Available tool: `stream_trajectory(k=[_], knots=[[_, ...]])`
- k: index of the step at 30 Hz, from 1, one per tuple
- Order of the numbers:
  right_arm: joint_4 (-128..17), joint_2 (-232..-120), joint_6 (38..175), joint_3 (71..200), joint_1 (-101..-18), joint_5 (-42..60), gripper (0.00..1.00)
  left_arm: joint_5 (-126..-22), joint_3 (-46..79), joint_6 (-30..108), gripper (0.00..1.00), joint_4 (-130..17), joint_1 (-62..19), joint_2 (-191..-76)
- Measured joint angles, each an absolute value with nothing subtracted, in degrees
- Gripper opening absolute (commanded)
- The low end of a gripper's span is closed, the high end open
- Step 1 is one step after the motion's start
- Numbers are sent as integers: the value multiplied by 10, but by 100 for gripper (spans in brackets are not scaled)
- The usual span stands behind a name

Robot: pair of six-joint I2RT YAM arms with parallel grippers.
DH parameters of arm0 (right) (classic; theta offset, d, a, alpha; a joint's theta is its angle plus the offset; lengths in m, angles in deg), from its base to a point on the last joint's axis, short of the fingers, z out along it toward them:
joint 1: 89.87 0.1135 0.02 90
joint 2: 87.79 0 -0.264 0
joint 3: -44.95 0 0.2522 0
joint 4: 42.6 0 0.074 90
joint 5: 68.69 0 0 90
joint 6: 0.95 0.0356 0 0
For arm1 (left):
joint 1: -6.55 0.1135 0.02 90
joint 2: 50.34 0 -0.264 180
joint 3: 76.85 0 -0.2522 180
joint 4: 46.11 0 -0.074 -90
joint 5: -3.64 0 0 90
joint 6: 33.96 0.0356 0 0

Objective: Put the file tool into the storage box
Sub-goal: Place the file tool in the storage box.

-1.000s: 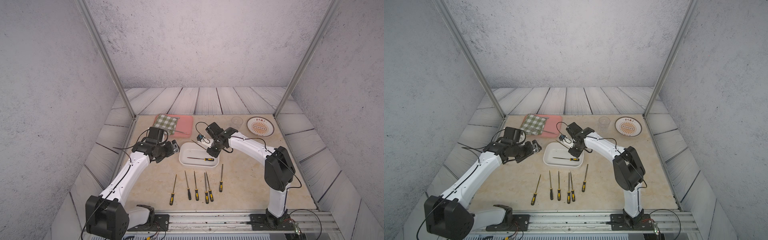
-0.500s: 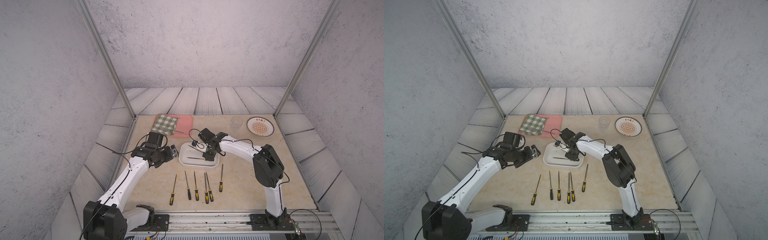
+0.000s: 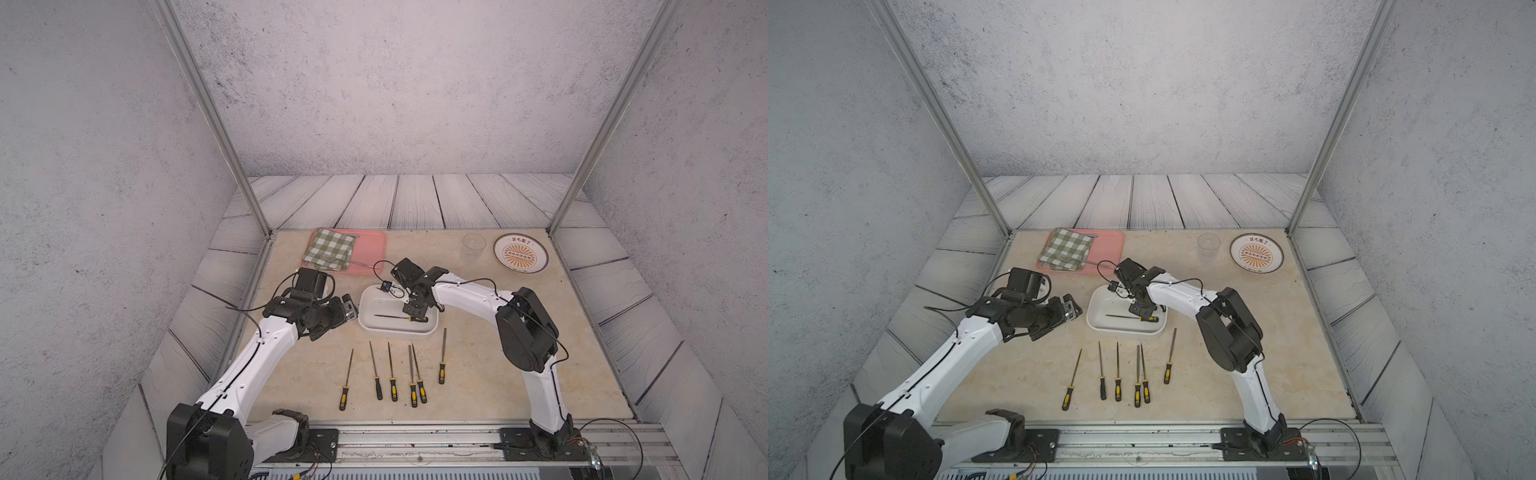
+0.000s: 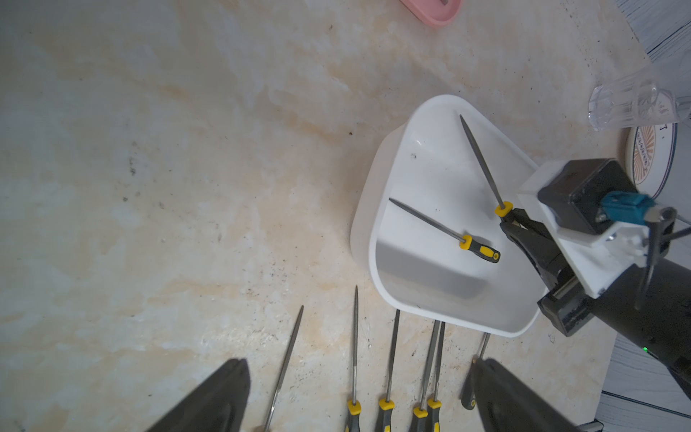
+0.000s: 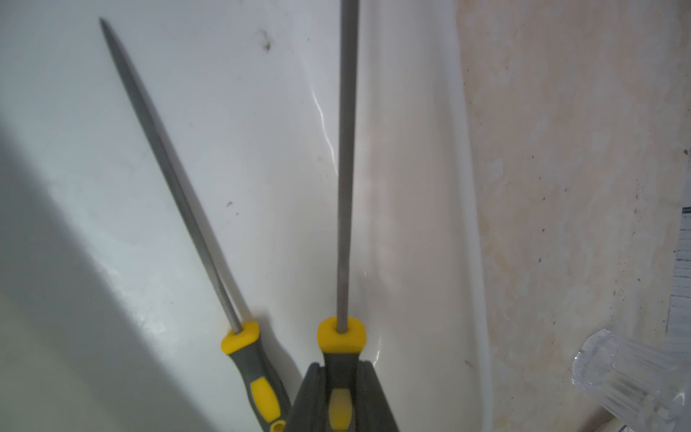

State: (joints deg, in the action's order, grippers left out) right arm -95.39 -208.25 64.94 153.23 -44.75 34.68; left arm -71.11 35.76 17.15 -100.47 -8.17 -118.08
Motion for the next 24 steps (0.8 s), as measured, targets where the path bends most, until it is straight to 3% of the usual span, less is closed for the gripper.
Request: stream_trajectory(k=[12, 24], knots=[[-952, -2107, 650, 1538, -437, 366, 24, -711, 369, 163, 98, -999, -82, -1175], [-951, -2107, 670, 1547, -435, 387, 24, -711, 369, 161, 98, -999, -82, -1178]])
